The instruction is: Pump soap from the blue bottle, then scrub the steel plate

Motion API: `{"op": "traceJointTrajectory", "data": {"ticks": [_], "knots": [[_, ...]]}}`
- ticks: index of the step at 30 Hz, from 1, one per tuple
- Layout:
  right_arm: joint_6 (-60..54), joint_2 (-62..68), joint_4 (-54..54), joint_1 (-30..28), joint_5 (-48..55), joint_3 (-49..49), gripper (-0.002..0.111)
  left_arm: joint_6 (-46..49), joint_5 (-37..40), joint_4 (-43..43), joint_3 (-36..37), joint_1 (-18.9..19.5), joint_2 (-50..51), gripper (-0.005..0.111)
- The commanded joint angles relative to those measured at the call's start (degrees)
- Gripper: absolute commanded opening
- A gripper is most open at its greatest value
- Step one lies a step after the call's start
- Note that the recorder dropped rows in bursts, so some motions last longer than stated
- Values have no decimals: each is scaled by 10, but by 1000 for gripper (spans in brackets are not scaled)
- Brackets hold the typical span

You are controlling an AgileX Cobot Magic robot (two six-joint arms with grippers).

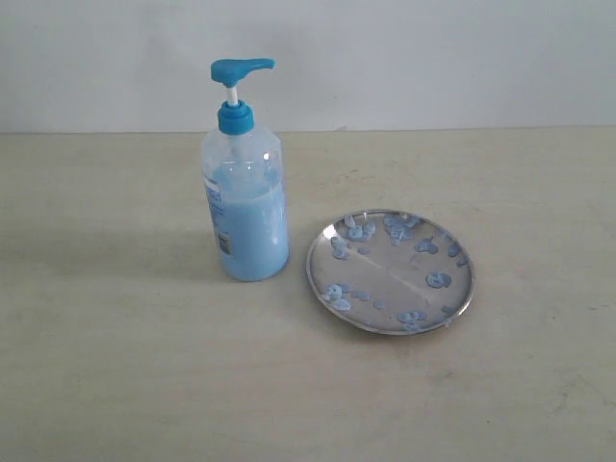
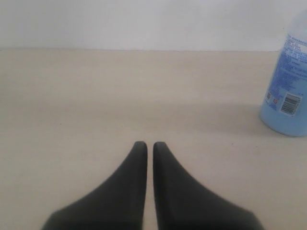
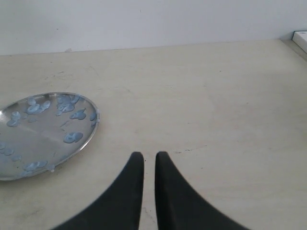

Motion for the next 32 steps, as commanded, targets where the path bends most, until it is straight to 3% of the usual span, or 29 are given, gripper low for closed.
{"op": "traceJointTrajectory", "data": {"ticks": [1,32], "knots": [[-4,-3,-1,-4,-7,0,0,13,1,3,-1,1,-1,4],[-4,-3,-1,-4,0,0,0,13,1,3,-1,1,-1,4]]}}
